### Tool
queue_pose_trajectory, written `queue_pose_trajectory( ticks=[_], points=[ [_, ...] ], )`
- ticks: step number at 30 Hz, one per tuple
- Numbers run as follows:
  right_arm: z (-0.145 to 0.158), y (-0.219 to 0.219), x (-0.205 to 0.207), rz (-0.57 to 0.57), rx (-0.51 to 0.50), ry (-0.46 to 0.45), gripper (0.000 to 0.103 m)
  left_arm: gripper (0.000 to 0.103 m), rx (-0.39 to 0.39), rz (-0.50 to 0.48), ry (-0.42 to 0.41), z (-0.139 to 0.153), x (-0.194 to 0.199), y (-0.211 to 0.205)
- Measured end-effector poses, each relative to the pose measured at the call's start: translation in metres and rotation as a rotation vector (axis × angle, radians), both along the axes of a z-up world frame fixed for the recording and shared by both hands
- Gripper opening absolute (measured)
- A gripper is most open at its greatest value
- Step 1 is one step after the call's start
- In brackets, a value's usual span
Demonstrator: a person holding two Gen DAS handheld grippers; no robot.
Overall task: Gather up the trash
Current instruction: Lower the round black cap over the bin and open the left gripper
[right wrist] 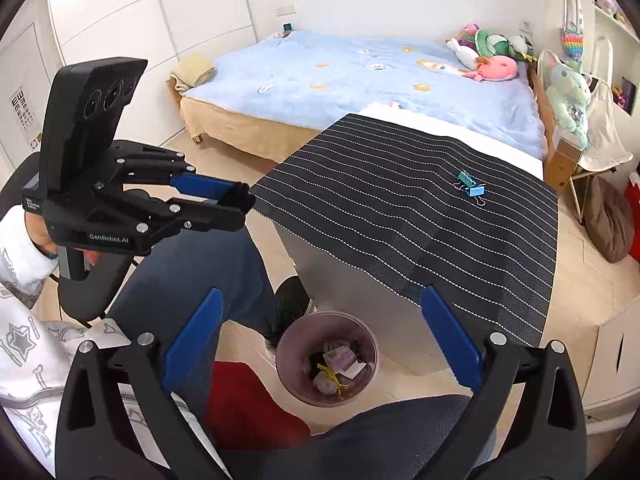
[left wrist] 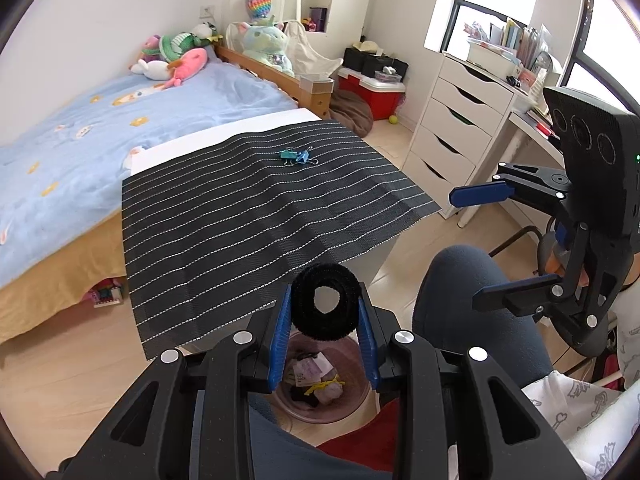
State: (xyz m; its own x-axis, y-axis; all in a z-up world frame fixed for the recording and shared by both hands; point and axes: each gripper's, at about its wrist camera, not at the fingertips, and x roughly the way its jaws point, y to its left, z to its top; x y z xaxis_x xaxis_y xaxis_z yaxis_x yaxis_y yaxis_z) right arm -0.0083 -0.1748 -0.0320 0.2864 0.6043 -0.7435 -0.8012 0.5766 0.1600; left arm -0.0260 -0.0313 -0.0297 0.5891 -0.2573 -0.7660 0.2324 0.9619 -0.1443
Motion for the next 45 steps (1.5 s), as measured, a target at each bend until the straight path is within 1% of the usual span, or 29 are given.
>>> queue_pose_trajectory(
  ticks=[2, 7, 17, 25, 28, 31, 32, 33, 34, 35, 36, 38, 40, 45],
  points=[
    [-0.001, -0.001, 0.002, -0.014, 0.004, 0.019, 0.099, 0.03, 0.001, -0.004, 0.002, 0.0, 0.0, -0.001],
    [0.001, -0.003, 0.001, -0.018, 0.004, 0.026, 0.099, 0.03, 0.004, -0.014, 0.002, 0.002, 0.001, -0.004],
    [0.007, -0.02, 0.002, -0.082, 0.005, 0.007, 0.099, 0.03, 0.016, -0.046, -0.004, 0.006, 0.0, -0.016],
    [0.007, -0.027, 0.004, -0.1, 0.016, 0.01, 0.099, 0.03, 0.022, -0.063, -0.002, 0.007, 0.002, -0.021],
    [0.007, -0.029, 0.005, -0.104, 0.021, 0.011, 0.099, 0.031, 0.022, -0.072, 0.001, 0.006, 0.002, -0.023],
    [0.007, -0.031, 0.005, -0.109, 0.026, 0.013, 0.099, 0.034, 0.02, -0.075, 0.0, 0.005, 0.003, -0.024],
    [0.007, -0.032, 0.006, -0.11, 0.027, 0.013, 0.099, 0.043, 0.022, -0.074, -0.001, 0.004, 0.003, -0.025],
    [0.007, -0.032, 0.006, -0.111, 0.028, 0.014, 0.099, 0.061, 0.019, -0.07, -0.005, 0.004, 0.003, -0.024],
    [0.007, -0.033, 0.007, -0.113, 0.028, 0.015, 0.099, 0.068, 0.01, -0.068, -0.008, 0.003, 0.003, -0.024],
    [0.007, -0.033, 0.007, -0.115, 0.028, 0.015, 0.099, 0.081, 0.003, -0.066, -0.01, 0.003, 0.003, -0.023],
    [0.006, -0.033, 0.007, -0.117, 0.029, 0.015, 0.099, 0.09, 0.001, -0.058, -0.022, 0.003, 0.003, -0.023],
    [0.005, -0.034, 0.007, -0.119, 0.03, 0.017, 0.099, 0.09, -0.005, -0.051, -0.025, 0.002, 0.003, -0.021],
    [0.004, -0.034, 0.007, -0.12, 0.031, 0.019, 0.099, 0.094, -0.007, -0.036, -0.022, 0.002, 0.005, -0.019],
    [0.003, -0.034, 0.007, -0.123, 0.033, 0.02, 0.099, 0.095, 0.009, -0.007, -0.027, 0.0, 0.006, -0.015]
  ],
)
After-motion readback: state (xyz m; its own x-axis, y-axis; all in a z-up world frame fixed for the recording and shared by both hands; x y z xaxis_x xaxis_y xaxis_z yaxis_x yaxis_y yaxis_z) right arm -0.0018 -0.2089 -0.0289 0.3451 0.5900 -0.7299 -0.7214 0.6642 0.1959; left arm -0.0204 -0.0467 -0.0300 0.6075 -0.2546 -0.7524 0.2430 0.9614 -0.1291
